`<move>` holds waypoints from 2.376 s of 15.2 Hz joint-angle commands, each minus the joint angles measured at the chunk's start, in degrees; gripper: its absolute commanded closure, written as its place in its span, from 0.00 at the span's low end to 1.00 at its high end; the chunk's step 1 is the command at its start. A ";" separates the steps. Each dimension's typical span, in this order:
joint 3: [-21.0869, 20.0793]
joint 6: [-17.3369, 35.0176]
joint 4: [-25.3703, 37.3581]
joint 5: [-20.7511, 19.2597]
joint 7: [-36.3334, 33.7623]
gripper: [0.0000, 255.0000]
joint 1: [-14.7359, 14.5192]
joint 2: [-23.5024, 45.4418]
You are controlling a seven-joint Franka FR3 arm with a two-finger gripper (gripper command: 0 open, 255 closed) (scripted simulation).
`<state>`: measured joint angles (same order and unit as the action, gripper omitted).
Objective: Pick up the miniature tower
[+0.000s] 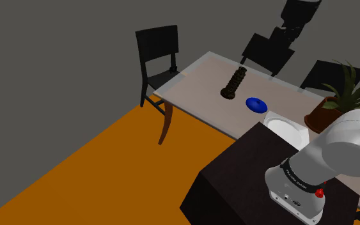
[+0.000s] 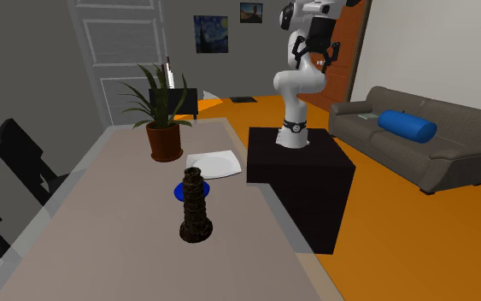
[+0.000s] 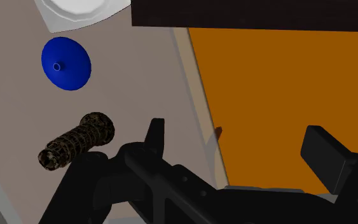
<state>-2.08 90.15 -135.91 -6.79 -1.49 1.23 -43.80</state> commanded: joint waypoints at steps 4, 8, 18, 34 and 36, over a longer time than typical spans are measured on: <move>3.19 4.71 -0.94 -1.43 2.21 0.00 1.30 2.96; 7.37 10.94 -1.16 -2.83 5.18 0.00 2.92 7.93; 17.37 25.05 3.49 -2.15 13.64 0.00 5.47 24.54; 25.57 35.34 26.20 17.27 33.74 0.00 11.80 59.32; 25.15 35.05 30.50 20.05 35.83 0.00 13.77 63.94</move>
<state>23.27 124.83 -107.11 11.70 33.16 14.07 17.77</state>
